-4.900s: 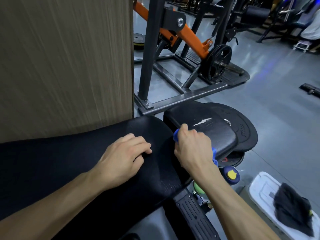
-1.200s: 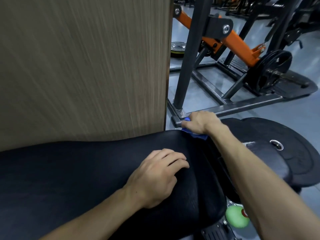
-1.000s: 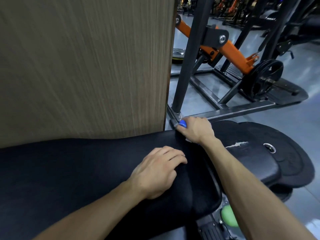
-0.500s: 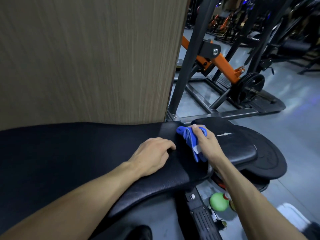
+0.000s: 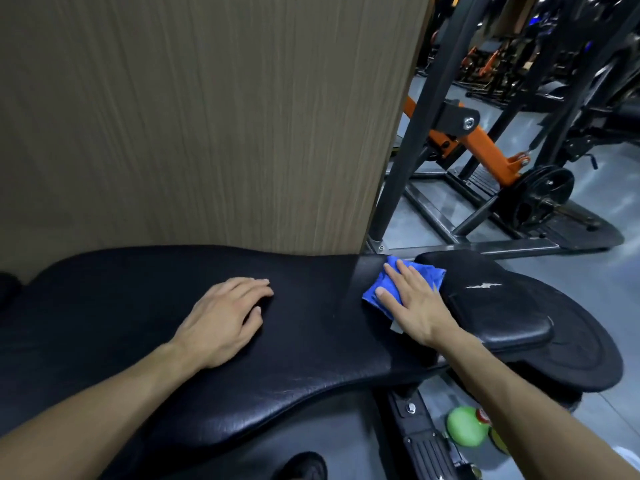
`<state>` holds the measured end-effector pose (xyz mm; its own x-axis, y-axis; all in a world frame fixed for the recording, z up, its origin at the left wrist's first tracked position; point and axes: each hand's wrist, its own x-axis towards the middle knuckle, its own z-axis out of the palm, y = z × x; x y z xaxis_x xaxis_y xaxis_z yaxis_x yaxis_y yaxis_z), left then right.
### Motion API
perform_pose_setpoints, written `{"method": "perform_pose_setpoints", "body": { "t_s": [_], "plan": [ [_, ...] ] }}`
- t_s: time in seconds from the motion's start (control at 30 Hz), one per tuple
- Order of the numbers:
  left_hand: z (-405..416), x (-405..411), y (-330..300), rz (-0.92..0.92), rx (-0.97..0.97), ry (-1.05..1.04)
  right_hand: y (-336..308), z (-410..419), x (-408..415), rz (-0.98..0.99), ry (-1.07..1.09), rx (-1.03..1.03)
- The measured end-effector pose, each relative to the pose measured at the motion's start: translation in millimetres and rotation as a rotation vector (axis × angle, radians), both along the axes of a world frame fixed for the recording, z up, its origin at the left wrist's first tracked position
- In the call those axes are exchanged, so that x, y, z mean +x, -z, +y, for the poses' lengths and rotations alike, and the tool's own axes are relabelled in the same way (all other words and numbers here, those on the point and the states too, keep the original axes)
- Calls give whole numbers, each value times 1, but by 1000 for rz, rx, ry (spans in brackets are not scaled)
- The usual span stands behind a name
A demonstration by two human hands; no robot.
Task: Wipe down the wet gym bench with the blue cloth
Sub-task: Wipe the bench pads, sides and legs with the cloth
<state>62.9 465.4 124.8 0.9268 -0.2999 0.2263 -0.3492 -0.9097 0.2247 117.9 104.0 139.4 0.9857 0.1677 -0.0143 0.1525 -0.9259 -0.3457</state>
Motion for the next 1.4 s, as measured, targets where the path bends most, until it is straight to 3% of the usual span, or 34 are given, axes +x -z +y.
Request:
{"method": "perform_pose_setpoints", "body": {
  "t_s": [0.23,0.4,0.53,0.7,0.9,1.17,1.4],
  "plan": [
    [-1,4,1,2,-32,-47,-6,-3,81,44,-14,29],
    [-2,8,-3,20,-21,-48,-28,-4,125,276,56,108],
    [-2,10,-2,23,-15,-48,-30,9,145,316,74,94],
    [-4,12,-1,8,-25,-46,-31,78,154,315,46,-189],
    [-3,11,-4,30,-7,-50,-27,200,119,240,-216,-137],
    [-1,6,0,52,-69,-44,-25,105,126,126,-195,-98],
    [-2,4,8,6,-96,-43,-18,100,122,131,-169,-160]
  ]
}}
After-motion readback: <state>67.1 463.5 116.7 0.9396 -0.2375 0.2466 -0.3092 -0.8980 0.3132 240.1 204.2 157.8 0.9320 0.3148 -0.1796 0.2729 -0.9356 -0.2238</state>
